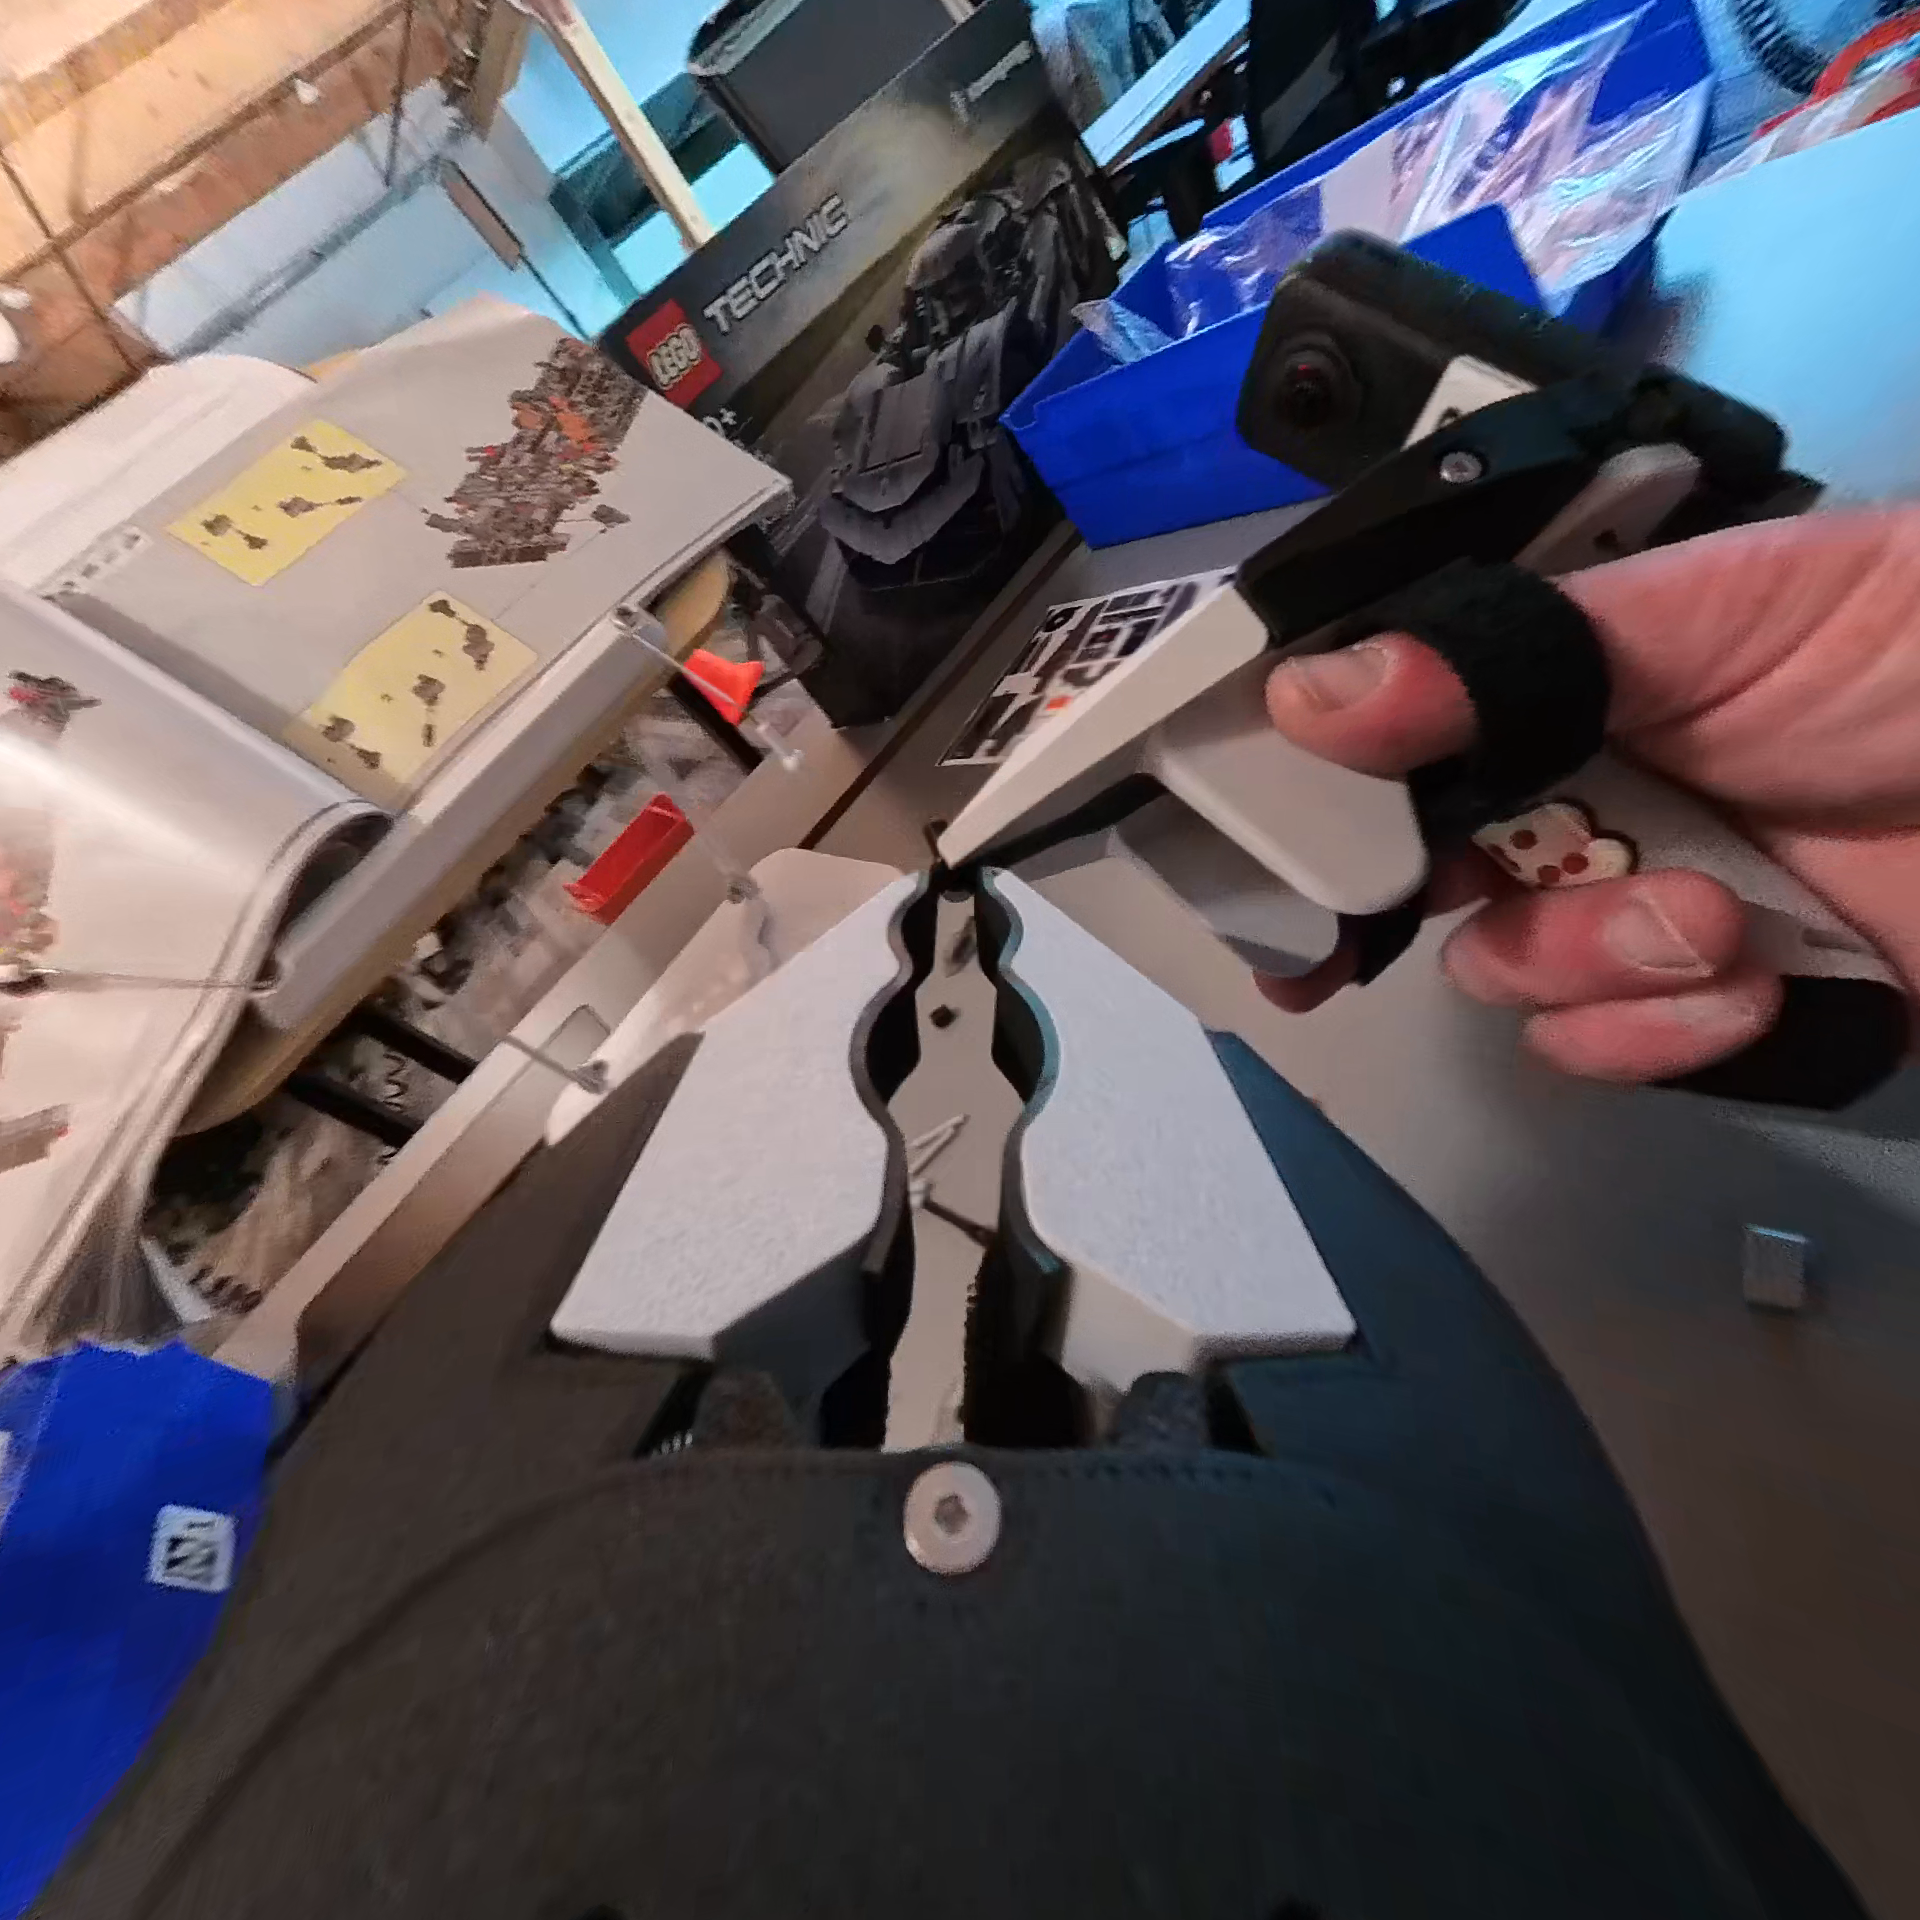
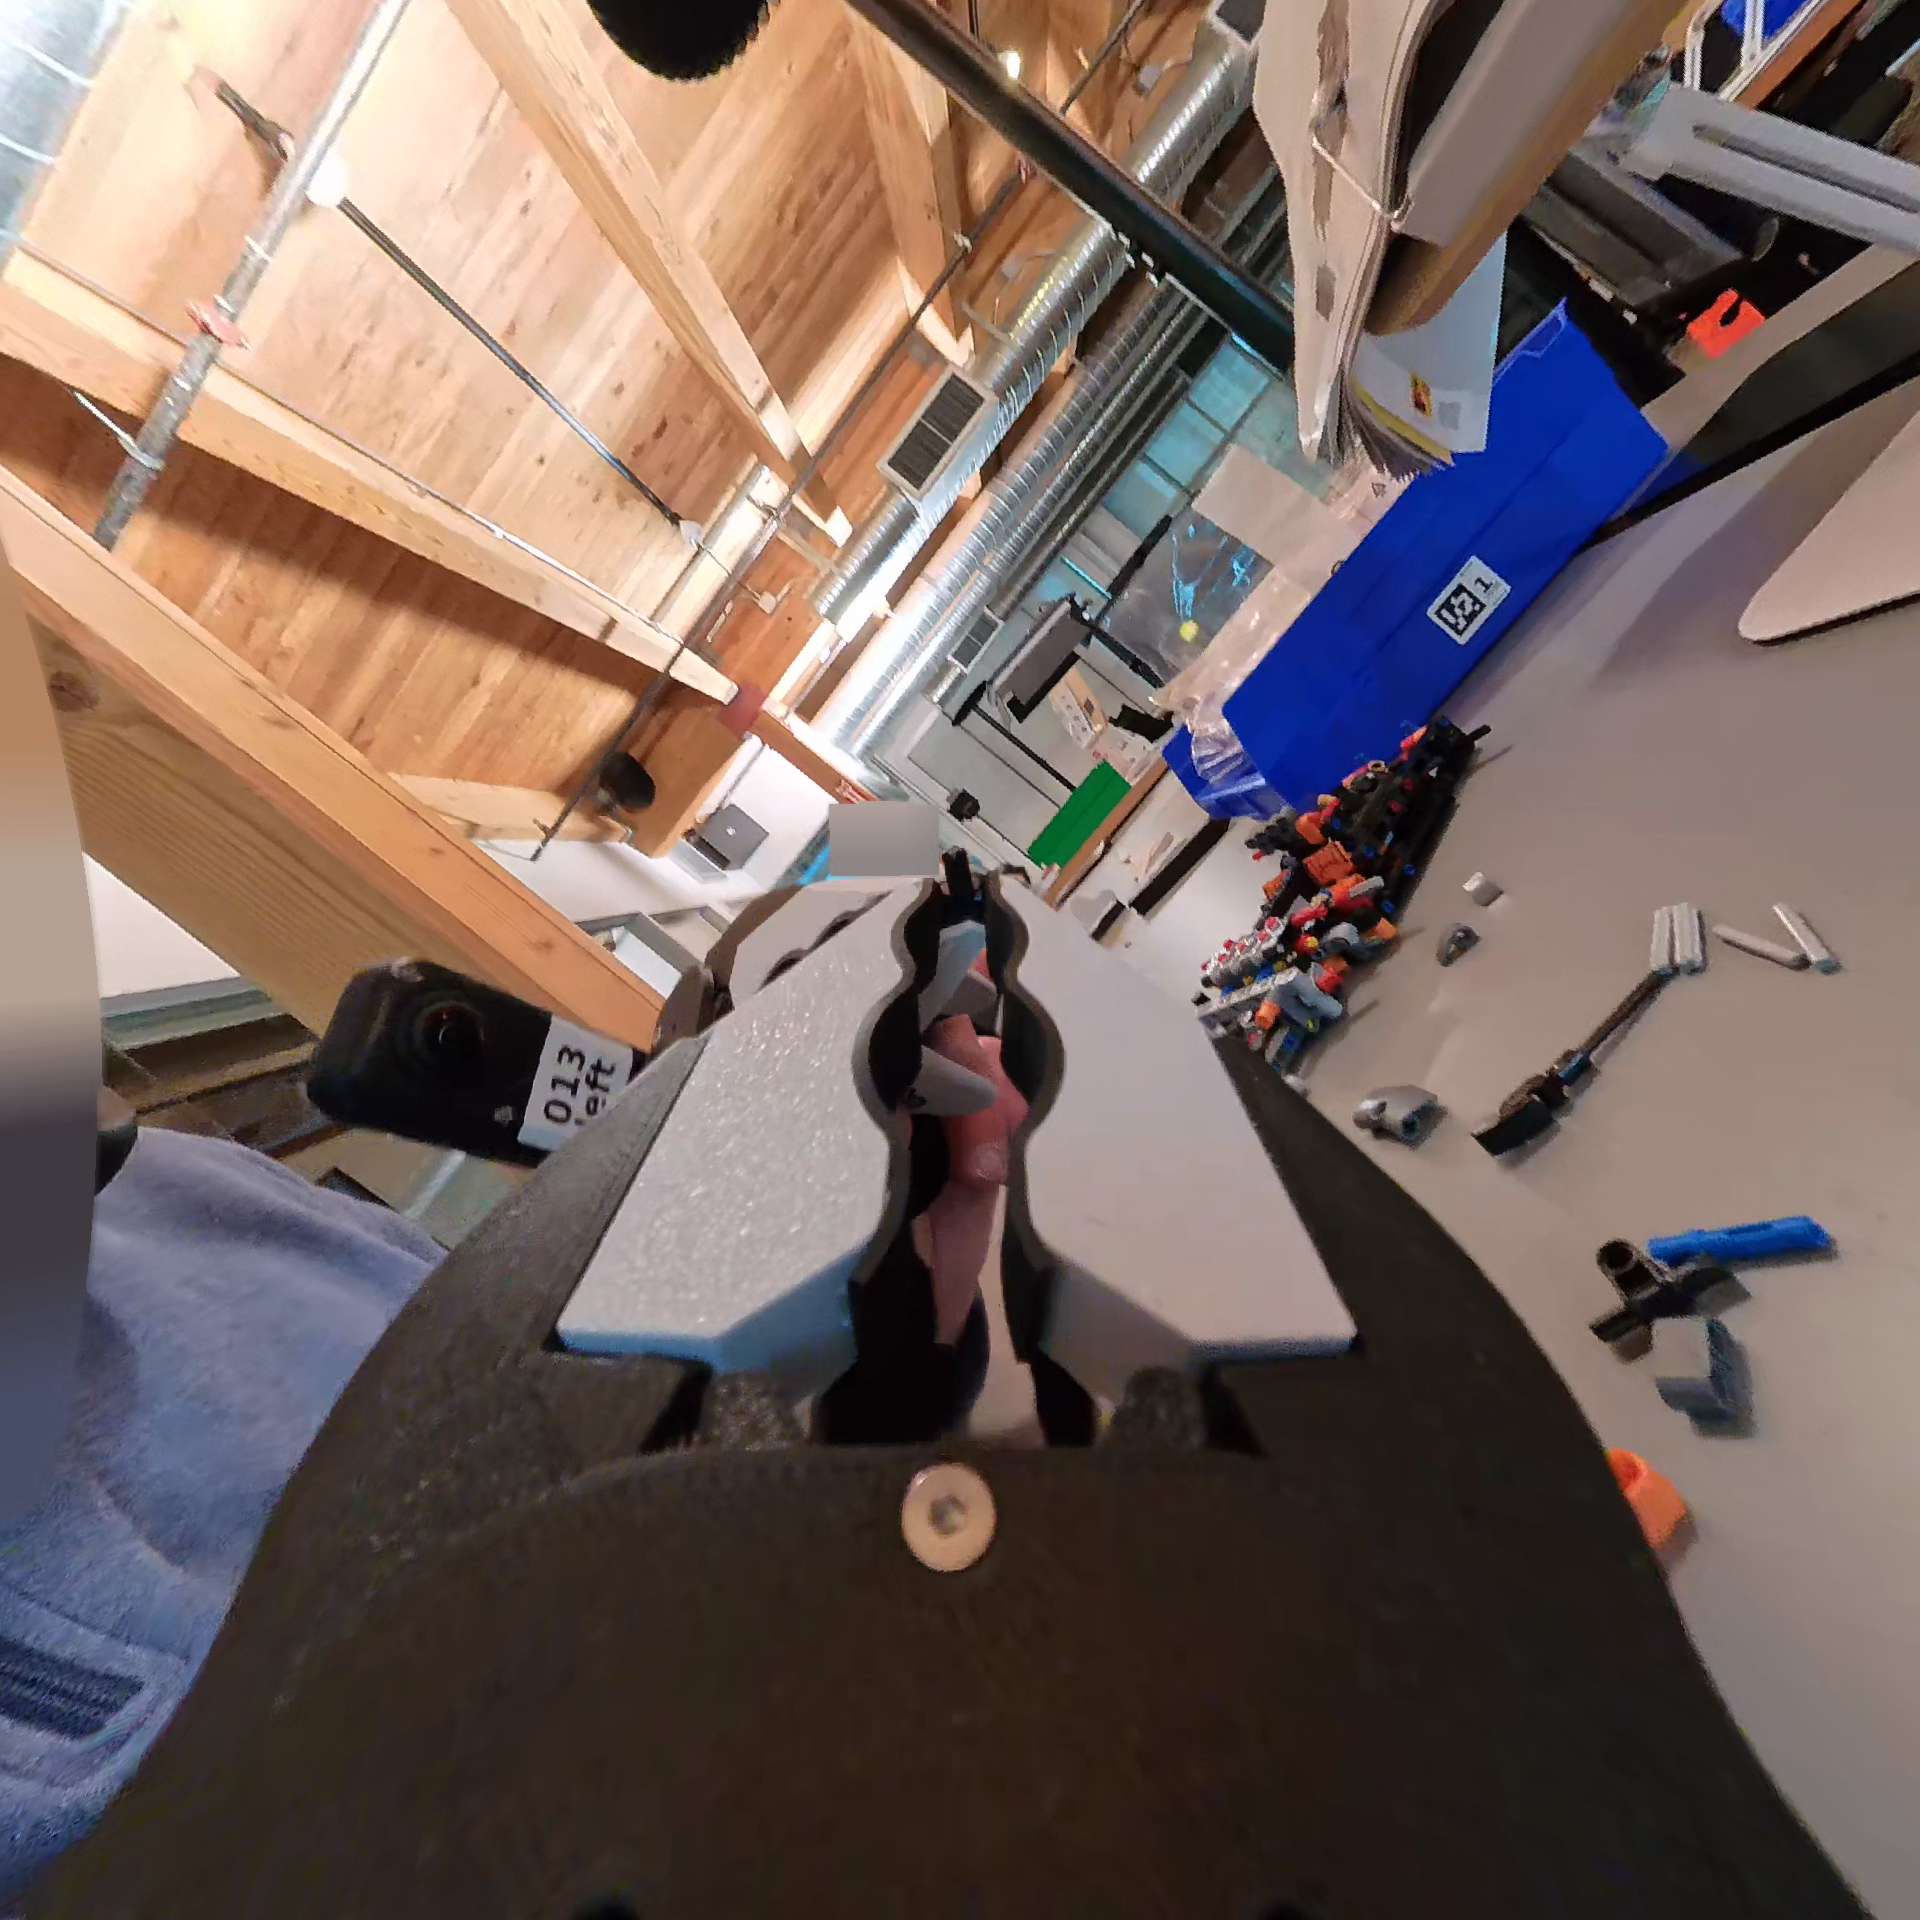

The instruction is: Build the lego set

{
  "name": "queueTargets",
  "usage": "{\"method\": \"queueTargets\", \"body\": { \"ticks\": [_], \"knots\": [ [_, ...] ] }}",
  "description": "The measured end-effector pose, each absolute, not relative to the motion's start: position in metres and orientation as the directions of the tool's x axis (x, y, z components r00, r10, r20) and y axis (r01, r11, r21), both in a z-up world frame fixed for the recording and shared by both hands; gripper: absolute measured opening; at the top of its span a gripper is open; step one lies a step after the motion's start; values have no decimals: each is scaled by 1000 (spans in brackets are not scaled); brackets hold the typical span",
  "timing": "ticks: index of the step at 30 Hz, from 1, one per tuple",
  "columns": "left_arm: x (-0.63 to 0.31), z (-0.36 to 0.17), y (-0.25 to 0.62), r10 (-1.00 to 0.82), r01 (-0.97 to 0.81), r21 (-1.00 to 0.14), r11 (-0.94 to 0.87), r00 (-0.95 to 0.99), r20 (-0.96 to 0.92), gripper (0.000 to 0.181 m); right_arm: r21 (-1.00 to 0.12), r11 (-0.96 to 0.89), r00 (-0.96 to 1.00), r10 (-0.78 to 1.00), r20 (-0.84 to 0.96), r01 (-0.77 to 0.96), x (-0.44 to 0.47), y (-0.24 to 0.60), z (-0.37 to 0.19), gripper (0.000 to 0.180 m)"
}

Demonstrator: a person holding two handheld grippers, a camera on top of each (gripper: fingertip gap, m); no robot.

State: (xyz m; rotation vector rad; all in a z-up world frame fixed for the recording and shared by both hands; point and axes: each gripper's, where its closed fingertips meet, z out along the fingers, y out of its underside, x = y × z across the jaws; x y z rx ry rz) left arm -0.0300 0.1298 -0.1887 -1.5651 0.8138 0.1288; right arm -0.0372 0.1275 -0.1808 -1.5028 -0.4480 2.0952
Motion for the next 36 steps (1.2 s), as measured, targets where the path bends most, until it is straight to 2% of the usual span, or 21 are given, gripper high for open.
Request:
{"method": "queueTargets", "body": {
  "ticks": [5,9,16,36],
  "knots": [
    [-29,-195,120,-489,-555,-830,58,709,-508,5,-612,-778,-199,628,-752,-141,-32,121,-190,6],
    [-24,-203,112,-542,-619,-782,71,634,-551,5,-647,-755,-197,653,-731,-106,-27,118,-190,11],
    [-18,-205,108,-567,-623,-778,80,613,-550,5,-651,-758,-230,641,-732,-40,-25,110,-192,1],
    [-8,-195,116,-488,-510,-856,79,729,-480,5,-575,-791,-236,612,-755,-212,-14,118,-183,1]
  ]
}}
